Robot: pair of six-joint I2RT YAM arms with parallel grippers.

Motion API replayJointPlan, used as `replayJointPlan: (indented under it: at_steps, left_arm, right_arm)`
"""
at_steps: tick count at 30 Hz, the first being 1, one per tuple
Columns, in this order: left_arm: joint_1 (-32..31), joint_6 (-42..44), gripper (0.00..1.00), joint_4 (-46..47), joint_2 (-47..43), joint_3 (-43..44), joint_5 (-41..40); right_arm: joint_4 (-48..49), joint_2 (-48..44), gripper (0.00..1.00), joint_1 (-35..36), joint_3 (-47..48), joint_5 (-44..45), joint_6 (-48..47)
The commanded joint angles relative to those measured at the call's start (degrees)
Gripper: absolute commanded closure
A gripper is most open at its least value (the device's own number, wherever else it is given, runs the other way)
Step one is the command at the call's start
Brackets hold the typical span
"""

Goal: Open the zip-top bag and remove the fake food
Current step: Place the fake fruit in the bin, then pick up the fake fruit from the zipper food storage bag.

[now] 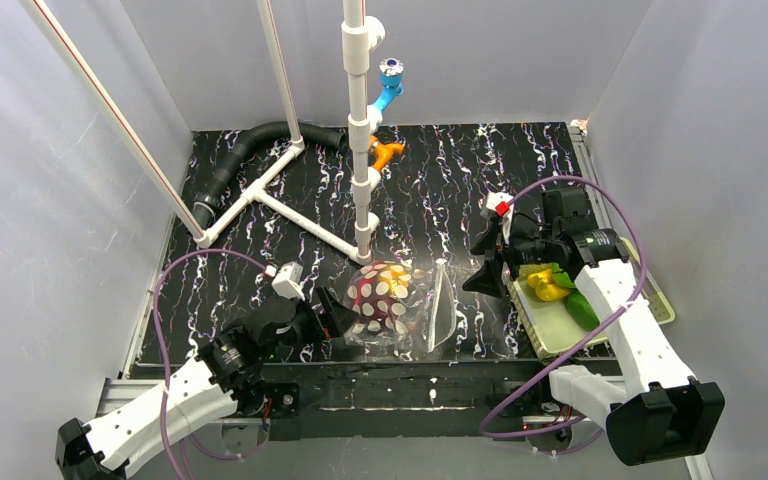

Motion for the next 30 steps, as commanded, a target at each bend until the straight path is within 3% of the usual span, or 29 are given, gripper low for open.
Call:
replayJointPlan:
  at_steps: [1,30]
  left_arm:
    - [0.4,0.2,0.02,-0.3,-0.3,-0.6,-1.2]
    - [0.3,-0.6,0.02,0.4,-0.8,-1.0,-1.7]
  right_arm:
    - [1.8,-0.1,0.02,0.6,-1.3,0.0,-0.1]
    - [2.5,-0.5,0.02,1.8,-3.8,-0.3,-1.5]
